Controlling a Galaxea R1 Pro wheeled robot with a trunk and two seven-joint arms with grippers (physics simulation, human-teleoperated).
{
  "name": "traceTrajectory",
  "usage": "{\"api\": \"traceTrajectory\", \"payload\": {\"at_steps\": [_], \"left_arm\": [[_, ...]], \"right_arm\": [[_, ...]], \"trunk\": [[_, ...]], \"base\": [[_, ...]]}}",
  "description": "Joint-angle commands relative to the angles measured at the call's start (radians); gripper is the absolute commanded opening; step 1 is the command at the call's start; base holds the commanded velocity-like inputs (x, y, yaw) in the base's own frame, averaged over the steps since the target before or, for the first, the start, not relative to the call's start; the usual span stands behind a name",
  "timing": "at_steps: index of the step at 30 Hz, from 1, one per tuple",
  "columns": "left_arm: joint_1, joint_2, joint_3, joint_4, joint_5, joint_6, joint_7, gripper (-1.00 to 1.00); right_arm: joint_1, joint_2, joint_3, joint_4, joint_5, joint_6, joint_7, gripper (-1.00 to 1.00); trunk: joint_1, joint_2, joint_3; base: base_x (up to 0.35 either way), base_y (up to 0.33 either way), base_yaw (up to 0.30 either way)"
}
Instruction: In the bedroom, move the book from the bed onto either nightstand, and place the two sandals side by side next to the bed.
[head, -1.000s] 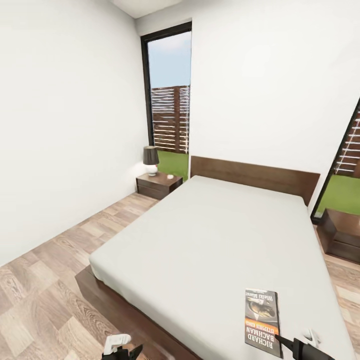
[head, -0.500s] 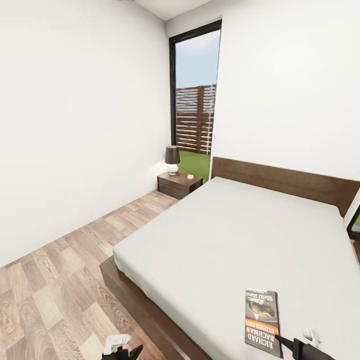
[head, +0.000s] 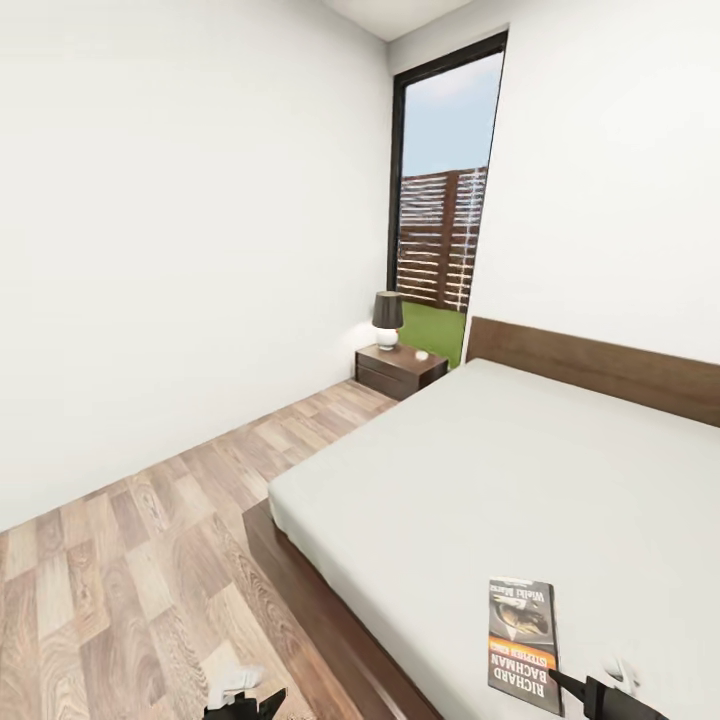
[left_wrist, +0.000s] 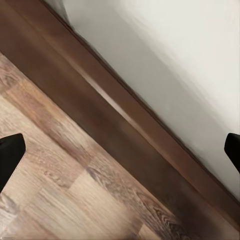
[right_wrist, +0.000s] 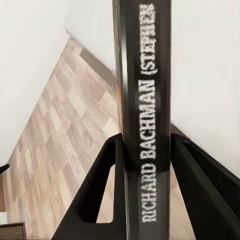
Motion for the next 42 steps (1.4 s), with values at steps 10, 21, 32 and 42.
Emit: {"api": "traceTrajectory", "payload": {"at_steps": [10, 21, 32, 42], "left_arm": [[-0.001, 0.0, 0.007, 0.001, -0.011, -0.006, -0.002, 1.0], [-0.001, 0.0, 0.007, 0.001, -0.011, -0.006, -0.002, 1.0], [-0.001, -0.001, 0.007, 0.001, -0.011, -0.006, -0.002, 1.0], [0.0, -0.001, 0.007, 0.001, -0.011, -0.006, -0.002, 1.0]], "right_arm": [[-0.001, 0.004, 0.001, 0.0, -0.013, 0.012, 0.005, -1.0], [-0.001, 0.005, 0.001, 0.0, -0.013, 0.012, 0.005, -1.0], [-0.001, 0.005, 0.001, 0.0, -0.013, 0.012, 0.005, -1.0], [-0.001, 0.005, 0.001, 0.0, -0.013, 0.012, 0.005, -1.0]], "trunk": [[0.0, -0.001, -0.001], [0.0, -0.001, -0.001], [0.0, -0.001, -0.001], [0.0, -0.001, -0.003]], "base": [[0.0, 0.0, 0.293], [0.0, 0.0, 0.293], [0.0, 0.0, 0.293], [0.0, 0.0, 0.267]]}}
